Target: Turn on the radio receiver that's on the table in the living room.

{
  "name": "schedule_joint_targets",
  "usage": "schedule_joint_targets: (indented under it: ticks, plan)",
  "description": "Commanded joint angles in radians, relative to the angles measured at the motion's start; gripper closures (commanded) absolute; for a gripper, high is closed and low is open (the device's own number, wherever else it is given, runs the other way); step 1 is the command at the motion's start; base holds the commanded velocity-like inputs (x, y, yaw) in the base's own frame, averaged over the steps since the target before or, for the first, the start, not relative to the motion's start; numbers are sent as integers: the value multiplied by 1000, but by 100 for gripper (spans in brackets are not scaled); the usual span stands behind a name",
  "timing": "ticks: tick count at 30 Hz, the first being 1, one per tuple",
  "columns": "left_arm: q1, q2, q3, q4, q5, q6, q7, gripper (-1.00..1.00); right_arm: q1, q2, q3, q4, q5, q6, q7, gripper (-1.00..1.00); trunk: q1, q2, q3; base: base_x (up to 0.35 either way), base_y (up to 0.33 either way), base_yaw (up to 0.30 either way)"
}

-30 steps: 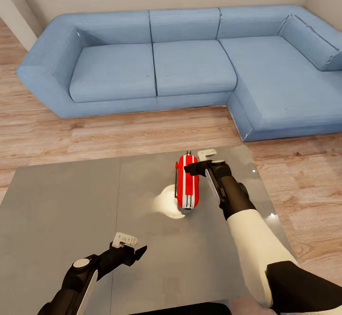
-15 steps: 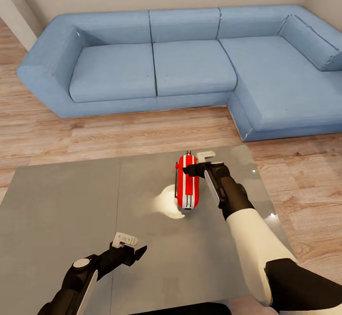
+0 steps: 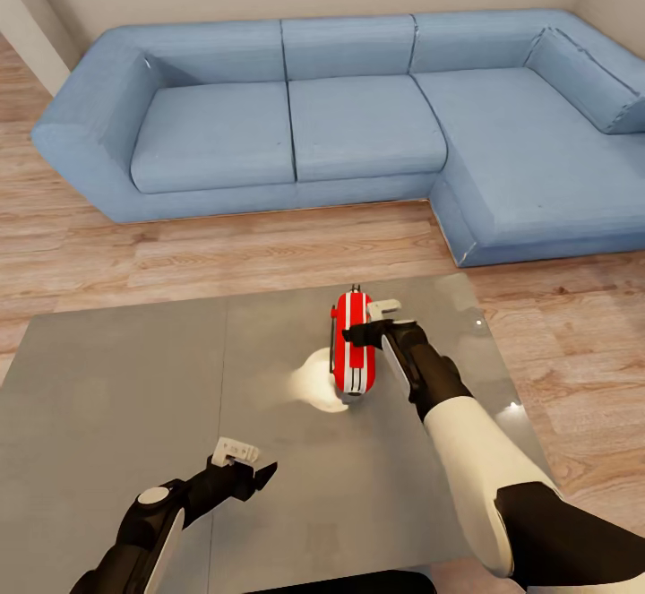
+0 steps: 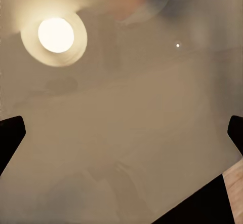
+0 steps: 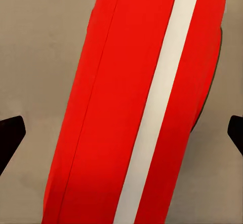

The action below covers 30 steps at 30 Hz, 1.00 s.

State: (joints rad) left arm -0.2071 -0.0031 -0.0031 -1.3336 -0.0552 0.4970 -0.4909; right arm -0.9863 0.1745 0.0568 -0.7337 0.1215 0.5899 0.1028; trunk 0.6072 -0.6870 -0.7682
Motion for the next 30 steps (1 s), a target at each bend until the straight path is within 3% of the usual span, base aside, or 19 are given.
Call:
schedule_joint_targets:
  ticks: [1,12,17,30]
  plan:
    - [0,0,0,-2,0,0,0,-100,0,0,0,2,0,0,0,-100,0,0,0,0,0,0]
    - [0,0,0,-6,0,0,0,-100,-2,0,8,27,-1,-3,0,-100,0,0,0,0,0,0]
    - [0,0,0,-6,0,0,0,-100,-12,0,8,86,-1,-48,0,-100,0,0,0,0,0,0]
    - [0,0,0,-6,0,0,0,-100,-15,0,9,100,-3,-56,0,-100,0,0,0,0,0,0]
